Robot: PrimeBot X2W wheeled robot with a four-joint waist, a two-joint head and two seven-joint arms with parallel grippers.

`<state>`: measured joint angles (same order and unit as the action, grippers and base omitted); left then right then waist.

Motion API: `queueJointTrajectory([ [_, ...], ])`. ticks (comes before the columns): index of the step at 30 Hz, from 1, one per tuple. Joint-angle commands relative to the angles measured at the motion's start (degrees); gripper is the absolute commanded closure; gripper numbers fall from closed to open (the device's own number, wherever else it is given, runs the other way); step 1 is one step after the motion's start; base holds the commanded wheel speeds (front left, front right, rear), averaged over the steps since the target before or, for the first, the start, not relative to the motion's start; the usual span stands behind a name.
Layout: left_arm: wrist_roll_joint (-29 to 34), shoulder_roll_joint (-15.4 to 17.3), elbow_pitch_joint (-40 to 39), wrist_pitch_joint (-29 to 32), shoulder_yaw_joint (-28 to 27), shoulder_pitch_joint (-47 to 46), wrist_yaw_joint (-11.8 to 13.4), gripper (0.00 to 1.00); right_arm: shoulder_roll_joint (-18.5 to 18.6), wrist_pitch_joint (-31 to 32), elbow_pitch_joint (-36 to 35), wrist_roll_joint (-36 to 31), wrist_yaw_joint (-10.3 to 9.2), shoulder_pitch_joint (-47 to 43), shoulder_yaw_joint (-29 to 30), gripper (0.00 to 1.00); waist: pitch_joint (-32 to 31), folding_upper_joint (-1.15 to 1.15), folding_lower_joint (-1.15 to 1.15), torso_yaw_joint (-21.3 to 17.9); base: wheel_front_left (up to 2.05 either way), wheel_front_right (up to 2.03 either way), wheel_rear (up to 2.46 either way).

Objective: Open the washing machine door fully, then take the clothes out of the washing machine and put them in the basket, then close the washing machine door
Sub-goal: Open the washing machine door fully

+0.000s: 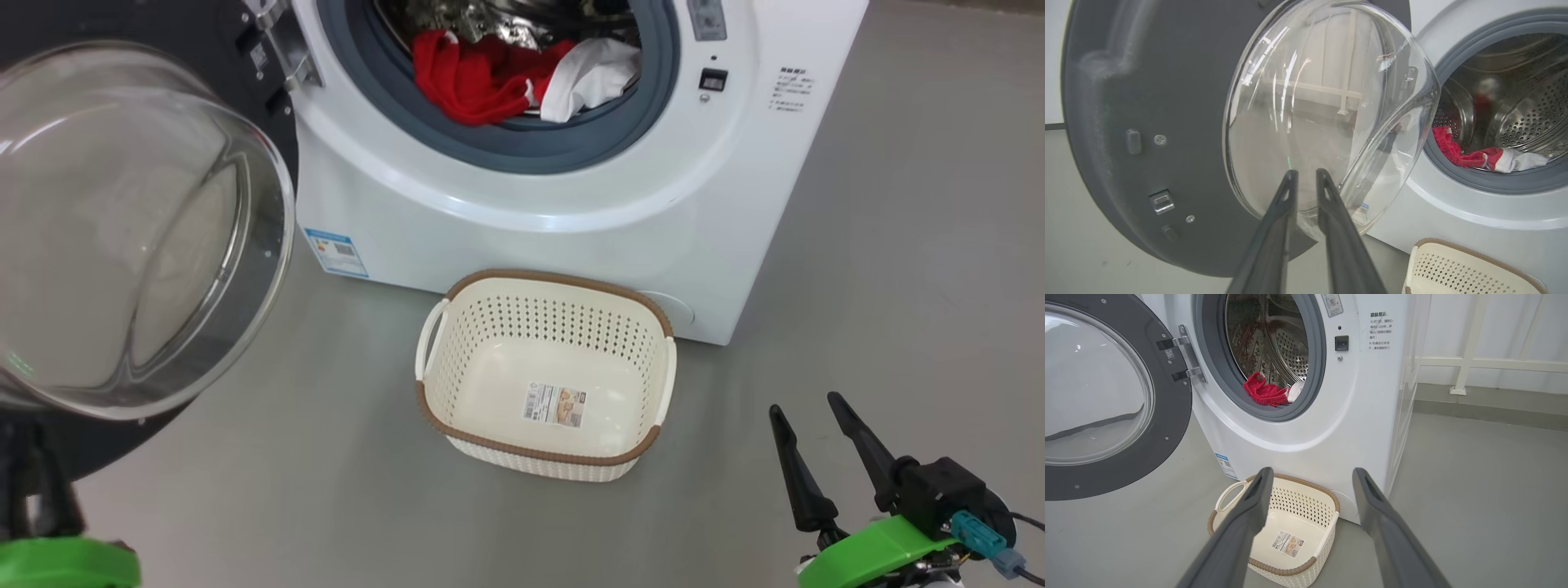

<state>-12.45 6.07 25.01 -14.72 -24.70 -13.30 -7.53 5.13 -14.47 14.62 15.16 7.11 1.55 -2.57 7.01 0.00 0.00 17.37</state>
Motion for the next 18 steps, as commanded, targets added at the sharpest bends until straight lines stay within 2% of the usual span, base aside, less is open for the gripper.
queueJointTrajectory([
  [1,-1.01,1.7,-2.8,-0.28,-0.05,1.52,0.05,0.0,0.14,-0.52,-1.5,0.98,0.37,-0.19,-1.17,0.0,-1.18,0.0,0.0,-0.91,0.0,0.0,0.0],
  [6,-3.17,0.86,-7.27,-0.28,4.38,5.81,0.05,0.0,-0.12,-0.52,-1.83,1.15,0.37,-1.27,-0.55,0.0,-2.26,0.0,0.0,-2.67,0.0,0.0,0.0],
  [7,-3.7,1.17,-8.85,-0.28,7.16,7.13,0.05,0.0,-0.24,-0.52,-2.0,1.21,0.37,-1.59,-0.22,0.0,-2.55,0.0,0.0,-3.53,0.0,0.0,0.0],
  [12,-3.99,2.17,-11.27,-0.28,12.98,9.14,0.05,0.0,-0.42,-0.52,-2.35,1.38,0.37,-2.32,1.02,0.0,-2.94,0.0,0.0,-5.55,0.0,0.0,0.0],
  [18,-4.44,2.9,-13.05,-0.28,17.44,10.12,0.05,0.0,-0.41,-0.52,-2.88,1.34,0.37,-3.01,2.36,0.0,-3.41,0.0,0.0,-8.31,0.0,0.0,0.0],
])
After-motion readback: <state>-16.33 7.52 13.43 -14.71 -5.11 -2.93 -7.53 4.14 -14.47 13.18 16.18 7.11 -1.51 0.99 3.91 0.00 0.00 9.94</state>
